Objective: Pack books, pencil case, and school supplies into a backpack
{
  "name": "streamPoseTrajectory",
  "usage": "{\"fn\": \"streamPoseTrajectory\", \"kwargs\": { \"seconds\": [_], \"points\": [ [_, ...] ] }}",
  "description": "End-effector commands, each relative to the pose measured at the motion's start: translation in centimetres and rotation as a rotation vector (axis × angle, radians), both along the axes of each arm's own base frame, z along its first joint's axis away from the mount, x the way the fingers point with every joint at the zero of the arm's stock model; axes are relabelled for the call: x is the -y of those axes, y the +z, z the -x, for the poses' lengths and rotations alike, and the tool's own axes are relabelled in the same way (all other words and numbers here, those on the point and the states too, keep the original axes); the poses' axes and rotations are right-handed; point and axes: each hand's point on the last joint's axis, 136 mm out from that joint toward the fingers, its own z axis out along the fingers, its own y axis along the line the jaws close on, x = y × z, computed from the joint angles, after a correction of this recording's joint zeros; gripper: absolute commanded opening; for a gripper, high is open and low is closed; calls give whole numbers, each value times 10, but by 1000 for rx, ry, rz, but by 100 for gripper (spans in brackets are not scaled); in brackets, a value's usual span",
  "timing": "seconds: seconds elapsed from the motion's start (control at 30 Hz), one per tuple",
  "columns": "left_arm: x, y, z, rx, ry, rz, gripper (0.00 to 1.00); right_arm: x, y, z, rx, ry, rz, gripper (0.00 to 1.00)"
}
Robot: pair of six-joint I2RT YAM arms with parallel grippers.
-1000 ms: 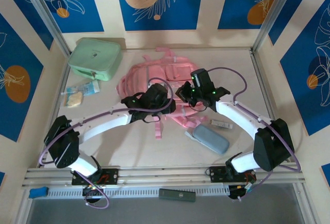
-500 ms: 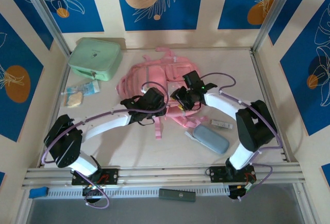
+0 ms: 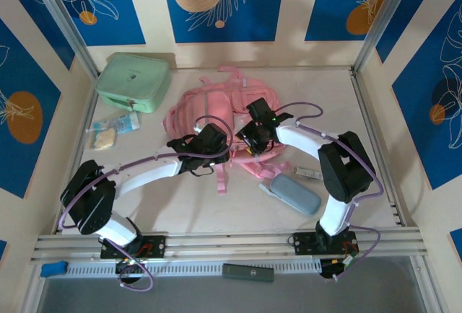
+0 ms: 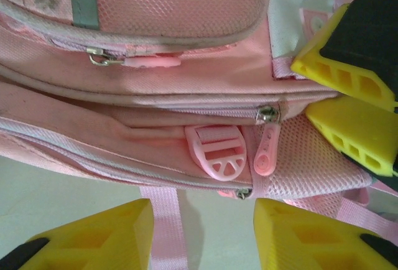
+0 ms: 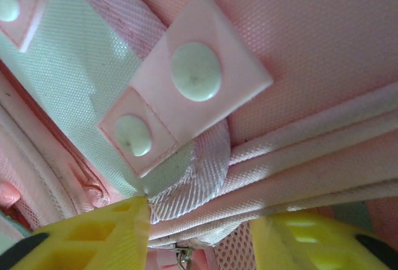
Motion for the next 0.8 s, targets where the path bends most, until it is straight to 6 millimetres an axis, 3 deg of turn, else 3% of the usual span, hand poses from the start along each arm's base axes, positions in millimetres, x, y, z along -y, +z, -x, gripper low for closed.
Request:
{"fn": "streamPoseTrajectory", "kwargs": {
  "seconds": [0.0, 0.07, 0.3, 0.77],
  "points": [
    [1, 4, -1, -3, -4, 24, 47, 5, -7, -11, 11, -52, 41, 35],
    [3, 3, 0, -13, -16, 20, 47, 6, -6, -12, 13, -56, 44, 31],
    [10, 7, -4, -1, -73, -5, 46, 9, 12, -11, 46, -60, 1, 1],
    [53, 2, -16, 10, -276, -18, 42, 2, 44, -7, 72, -73, -113, 0]
  ]
}}
